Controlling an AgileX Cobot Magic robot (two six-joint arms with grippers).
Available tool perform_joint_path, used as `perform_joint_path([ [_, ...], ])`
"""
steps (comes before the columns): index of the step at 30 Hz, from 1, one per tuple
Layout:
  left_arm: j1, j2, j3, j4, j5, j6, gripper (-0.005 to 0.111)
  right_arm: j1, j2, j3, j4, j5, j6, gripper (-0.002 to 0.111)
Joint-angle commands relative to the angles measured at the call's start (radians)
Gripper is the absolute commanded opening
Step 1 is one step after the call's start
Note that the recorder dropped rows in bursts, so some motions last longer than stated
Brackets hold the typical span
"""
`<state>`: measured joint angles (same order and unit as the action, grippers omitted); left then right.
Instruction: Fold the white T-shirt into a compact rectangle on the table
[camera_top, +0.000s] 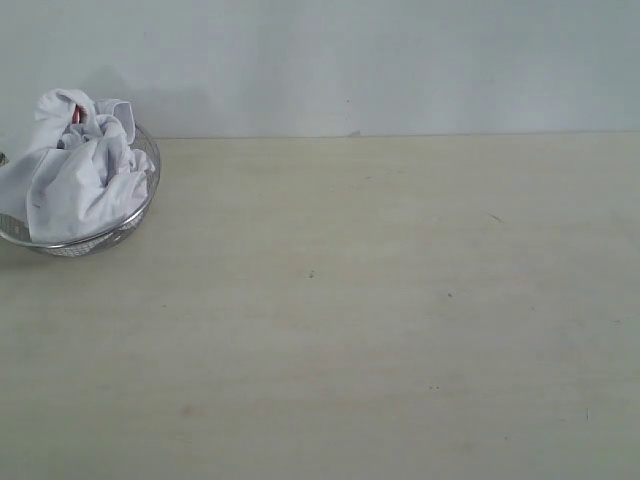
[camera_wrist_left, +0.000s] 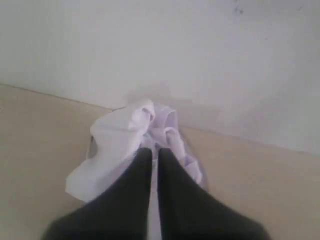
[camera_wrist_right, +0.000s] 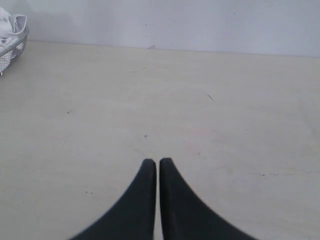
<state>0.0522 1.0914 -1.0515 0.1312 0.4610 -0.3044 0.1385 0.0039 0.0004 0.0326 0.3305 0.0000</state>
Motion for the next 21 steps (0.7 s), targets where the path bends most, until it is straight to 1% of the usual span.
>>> perform_joint_path([
  [1, 0.081, 0.275, -0.179, -0.131, 0.086, 0.248, 0.004, 0.002, -0.004, 0.0, -0.001, -0.007, -0.008, 0.0],
  [3, 0.128, 0.387, -0.266, -0.267, 0.104, 0.401, 0.004, 0.002, -0.004, 0.0, -0.001, -0.007, -0.008, 0.0],
  [4, 0.153, 0.447, -0.32, -0.339, 0.129, 0.508, 0.004, 0.002, -0.004, 0.0, -0.001, -0.007, -0.008, 0.0],
  [5, 0.181, 0.528, -0.385, -0.443, 0.169, 0.613, 0.004, 0.002, -0.004, 0.0, -0.001, -0.007, -0.008, 0.0],
  [6, 0.207, 0.599, -0.461, -0.512, 0.216, 0.73, 0.004, 0.002, -0.004, 0.0, -0.001, -0.007, -0.008, 0.0],
  [7, 0.226, 0.666, -0.529, -0.561, 0.249, 0.802, 0.004, 0.002, -0.004, 0.0, -0.001, -0.007, -0.008, 0.0],
  [8, 0.231, 0.743, -0.617, -0.565, 0.278, 0.89, 0.004, 0.002, -0.004, 0.0, -0.001, -0.007, -0.008, 0.0],
  [9, 0.231, 0.782, -0.663, -0.562, 0.285, 0.946, 0.004, 0.002, -0.004, 0.0, -0.001, -0.007, -0.008, 0.0],
  [10, 0.214, 0.844, -0.742, -0.562, 0.291, 1.013, 0.006, 0.002, -0.004, 0.0, -0.001, -0.007, -0.008, 0.0],
  [12, 0.19, 0.906, -0.824, -0.562, 0.287, 1.055, 0.012, 0.002, -0.004, 0.0, -0.001, -0.007, -0.008, 0.0],
  [13, 0.178, 0.936, -0.862, -0.556, 0.283, 1.075, 0.018, 0.002, -0.004, 0.0, -0.001, -0.007, -0.008, 0.0],
  [14, 0.155, 0.99, -0.931, -0.538, 0.265, 1.083, 0.032, 0.002, -0.004, 0.0, -0.001, -0.012, 0.0, 0.0],
  [15, 0.143, 1.016, -0.963, -0.538, 0.257, 1.083, 0.04, 0.002, -0.004, 0.0, -0.001, -0.01, 0.0, 0.0],
  [16, 0.121, 1.061, -1.013, -0.542, 0.247, 1.058, 0.055, 0.002, -0.004, 0.0, -0.001, -0.01, 0.0, 0.0],
  [17, 0.107, 1.084, -1.039, -0.542, 0.245, 1.042, 0.06, 0.002, -0.004, 0.0, -0.001, -0.01, 0.0, 0.0],
  [18, 0.078, 1.125, -1.078, -0.535, 0.239, 1.005, 0.062, 0.002, -0.004, 0.0, -0.001, -0.01, 0.0, 0.0],
  [21, 0.032, 1.188, -1.126, -0.481, 0.204, 0.965, 0.06, 0.002, -0.004, 0.0, -0.001, -0.01, 0.0, 0.0],
])
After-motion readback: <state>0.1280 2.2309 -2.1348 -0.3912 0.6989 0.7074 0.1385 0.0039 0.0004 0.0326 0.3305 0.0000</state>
